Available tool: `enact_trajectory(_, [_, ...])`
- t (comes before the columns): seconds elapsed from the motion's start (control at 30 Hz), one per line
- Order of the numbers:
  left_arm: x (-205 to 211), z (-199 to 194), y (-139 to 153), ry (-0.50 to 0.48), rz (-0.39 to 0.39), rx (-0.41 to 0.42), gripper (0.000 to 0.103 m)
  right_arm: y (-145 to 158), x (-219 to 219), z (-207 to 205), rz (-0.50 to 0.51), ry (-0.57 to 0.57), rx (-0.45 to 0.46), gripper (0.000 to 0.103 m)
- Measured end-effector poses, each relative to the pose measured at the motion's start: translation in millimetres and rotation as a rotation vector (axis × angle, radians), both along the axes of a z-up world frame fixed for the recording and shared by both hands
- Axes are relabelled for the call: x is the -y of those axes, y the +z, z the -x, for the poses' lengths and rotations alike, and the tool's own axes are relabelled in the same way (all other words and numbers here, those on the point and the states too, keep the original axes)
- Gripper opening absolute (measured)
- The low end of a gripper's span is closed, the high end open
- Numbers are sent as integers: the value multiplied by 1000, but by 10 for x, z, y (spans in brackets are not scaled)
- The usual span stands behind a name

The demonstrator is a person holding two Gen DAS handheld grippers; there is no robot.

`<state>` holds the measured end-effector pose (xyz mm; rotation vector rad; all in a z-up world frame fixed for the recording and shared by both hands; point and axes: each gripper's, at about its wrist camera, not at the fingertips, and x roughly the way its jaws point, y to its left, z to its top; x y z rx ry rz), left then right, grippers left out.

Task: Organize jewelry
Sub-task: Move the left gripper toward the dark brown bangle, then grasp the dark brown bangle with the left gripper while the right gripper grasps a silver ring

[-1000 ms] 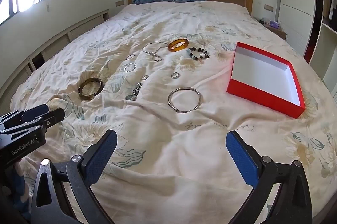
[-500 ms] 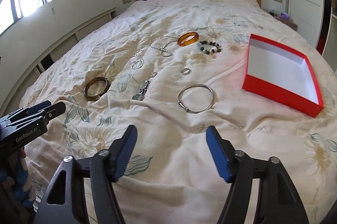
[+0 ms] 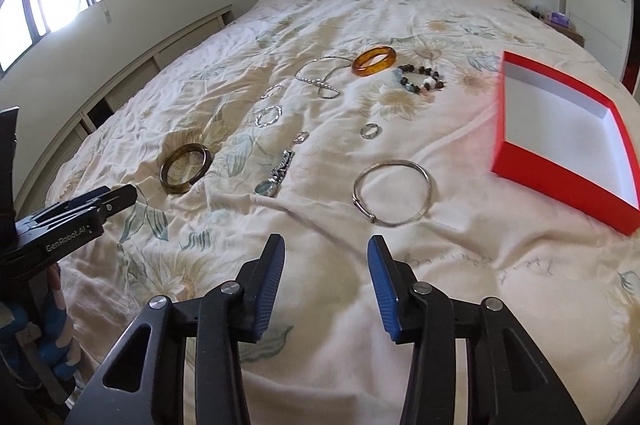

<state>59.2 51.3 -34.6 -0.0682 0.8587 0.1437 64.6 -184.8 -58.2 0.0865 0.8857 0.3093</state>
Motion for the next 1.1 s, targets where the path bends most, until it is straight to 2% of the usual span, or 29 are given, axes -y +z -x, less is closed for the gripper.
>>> enact_trajectory(0.1, [-61, -84, -43, 11, 18, -11, 35, -15, -13, -77, -13, 8, -9, 40])
enact_trajectory(0.27, [-187, -247, -104, 40, 43, -23, 31, -41, -107, -233, -34, 46, -23, 37])
enact_trajectory(0.67, [-436, -641, -264, 125, 64, -45, 30, -150, -170, -665, -64, 68, -34, 31])
enact_trajectory(1.1, [-565, -772, -456, 160, 80, -86, 30, -225, -82, -918, -58, 53, -27, 28])
